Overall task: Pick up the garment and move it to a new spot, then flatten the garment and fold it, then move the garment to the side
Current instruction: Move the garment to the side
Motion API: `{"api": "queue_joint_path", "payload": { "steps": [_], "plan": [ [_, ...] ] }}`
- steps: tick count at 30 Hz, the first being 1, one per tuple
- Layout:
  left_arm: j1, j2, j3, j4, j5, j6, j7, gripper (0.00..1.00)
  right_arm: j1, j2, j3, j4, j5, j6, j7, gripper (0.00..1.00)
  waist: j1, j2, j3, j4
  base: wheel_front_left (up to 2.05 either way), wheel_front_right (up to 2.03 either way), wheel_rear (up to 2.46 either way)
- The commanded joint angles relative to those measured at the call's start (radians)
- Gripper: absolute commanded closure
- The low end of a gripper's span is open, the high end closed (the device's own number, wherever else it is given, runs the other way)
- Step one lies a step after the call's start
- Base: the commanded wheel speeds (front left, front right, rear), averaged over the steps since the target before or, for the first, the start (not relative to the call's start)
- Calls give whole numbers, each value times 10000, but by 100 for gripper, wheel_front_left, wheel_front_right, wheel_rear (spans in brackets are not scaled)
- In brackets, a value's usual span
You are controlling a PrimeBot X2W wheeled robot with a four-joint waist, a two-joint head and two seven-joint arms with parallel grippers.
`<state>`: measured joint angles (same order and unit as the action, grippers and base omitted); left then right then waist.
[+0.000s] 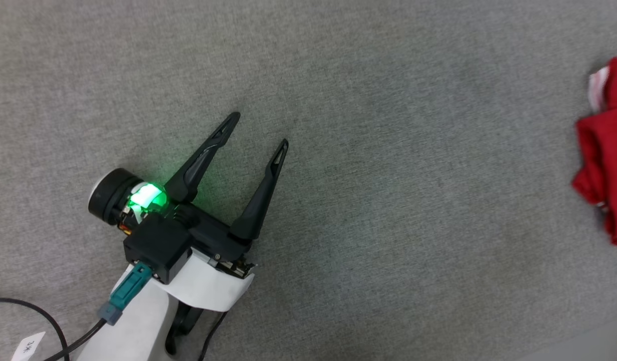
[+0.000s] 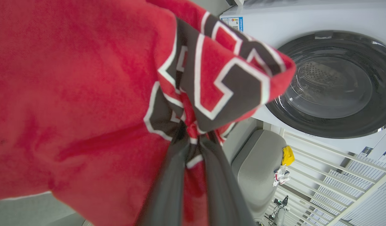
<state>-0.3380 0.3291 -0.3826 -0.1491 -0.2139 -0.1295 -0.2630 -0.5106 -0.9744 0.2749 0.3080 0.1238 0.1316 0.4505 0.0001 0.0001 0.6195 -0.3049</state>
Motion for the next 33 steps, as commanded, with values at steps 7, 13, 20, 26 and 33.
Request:
{"api": "queue_joint_path", "payload": {
  "steps": [7, 13, 20, 26, 33],
  "plan": [
    [-327, 26, 7, -399, -102, 3, -12, 0, 333, 618, -1822, 1309, -1007, -18, -1200, 100, -1, -1, 758, 314, 0, 0, 0],
    [-326, 24, 89, -373, -91, 3, -11, 0, 327, 1165, -2625, 1482, -1575, -18, -1535, 5, -1, -1, 648, 420, 0, 0, 0],
    [97, -306, 447, -162, -266, 3, -20, 0, 6, 1647, -3345, 677, -2142, -16, -2241, 0, -1, -1, -468, 597, 0, 0, 0],
    [823, -827, 1469, 14, -381, 37, -20, 0, -240, 2733, -4187, -525, -1831, -16, -3267, 0, -1, -1, -1889, 1077, 0, 0, 0],
    [1675, -1260, 2495, 65, -372, 55, -21, 0, 377, 4403, -4651, -1938, -1277, -15, -4065, 0, -1, -1, -3096, 1654, 0, 0, 0]
  ]
}}
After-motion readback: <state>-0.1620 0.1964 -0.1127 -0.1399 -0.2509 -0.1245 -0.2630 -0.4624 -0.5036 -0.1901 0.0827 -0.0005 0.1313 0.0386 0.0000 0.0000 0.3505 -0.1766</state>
